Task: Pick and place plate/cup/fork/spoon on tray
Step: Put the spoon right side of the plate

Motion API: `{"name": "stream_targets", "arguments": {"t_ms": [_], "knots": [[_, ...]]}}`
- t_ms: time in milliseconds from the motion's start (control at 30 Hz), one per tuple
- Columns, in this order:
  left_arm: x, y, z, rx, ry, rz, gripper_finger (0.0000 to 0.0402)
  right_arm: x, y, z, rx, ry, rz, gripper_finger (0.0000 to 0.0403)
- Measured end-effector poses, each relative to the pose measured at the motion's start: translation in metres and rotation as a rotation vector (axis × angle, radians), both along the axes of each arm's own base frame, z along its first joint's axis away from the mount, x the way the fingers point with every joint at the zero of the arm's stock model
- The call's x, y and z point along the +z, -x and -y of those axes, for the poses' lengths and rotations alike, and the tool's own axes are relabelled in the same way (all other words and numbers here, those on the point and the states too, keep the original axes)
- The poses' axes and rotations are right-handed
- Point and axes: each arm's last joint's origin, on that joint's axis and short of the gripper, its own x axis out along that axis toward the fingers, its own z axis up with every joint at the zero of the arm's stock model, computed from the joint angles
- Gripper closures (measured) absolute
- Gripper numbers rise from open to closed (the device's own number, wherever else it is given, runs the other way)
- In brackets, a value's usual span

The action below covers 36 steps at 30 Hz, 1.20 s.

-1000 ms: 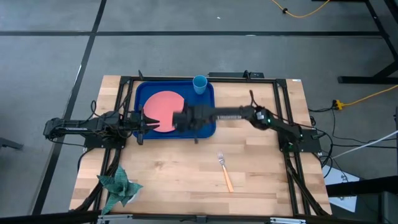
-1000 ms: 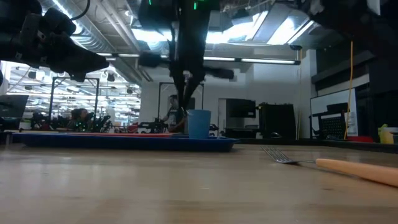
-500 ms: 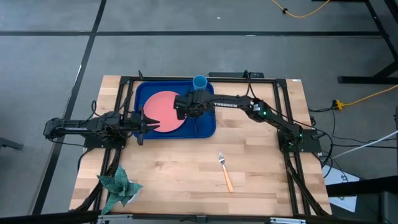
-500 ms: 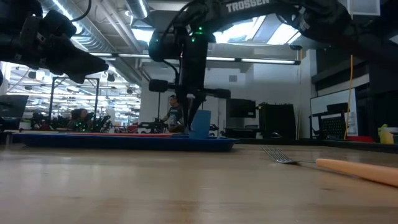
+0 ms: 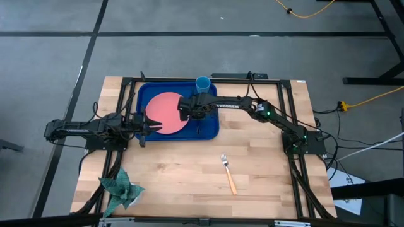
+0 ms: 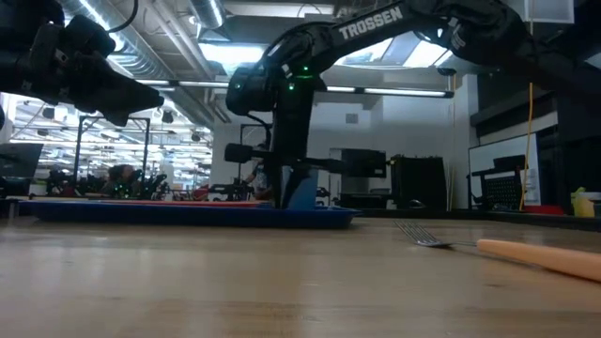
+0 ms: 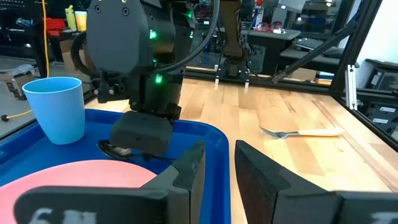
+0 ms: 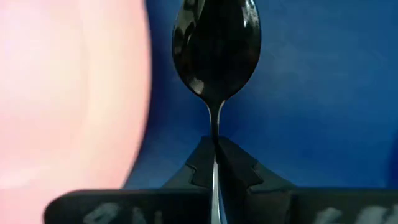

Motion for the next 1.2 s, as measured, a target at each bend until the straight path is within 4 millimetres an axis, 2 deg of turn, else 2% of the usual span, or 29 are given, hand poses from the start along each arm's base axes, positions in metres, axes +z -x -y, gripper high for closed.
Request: {"name": "stream_targets", "arguments": {"t_ms": [133,300,533,833,1033,1200], "knots": [[0.0,0.0,0.0,0.0,0.0,0.0,0.0321,0.0,0.0,0.0,0.068,0.022,-0.01,0.038],[0.0,0.0,0.0,0.0,0.0,0.0,0.0321,0.001,0.0,0.002,0.049,0.09,-0.022,0.0377],[0.0,0.0,0.0,0.0,0.003,0.0,0.0321,0.001,0.0,0.002,0.046,0.098,-0.024,0.0376],[0.0,0.0,0.0,0.001,0.045,0.006,0.0321,0.001,-0.004,-0.011,0.069,0.104,-0.008,0.0375],[0.0,0.0,0.0,0.008,0.045,0.006,0.0321,0.001,-0.004,-0.011,-0.024,0.086,0.011,0.0375],[0.0,0.0,0.0,0.009,0.045,0.006,0.0321,0.001,-0.004,-0.01,-0.031,0.085,0.011,0.0375]]}}
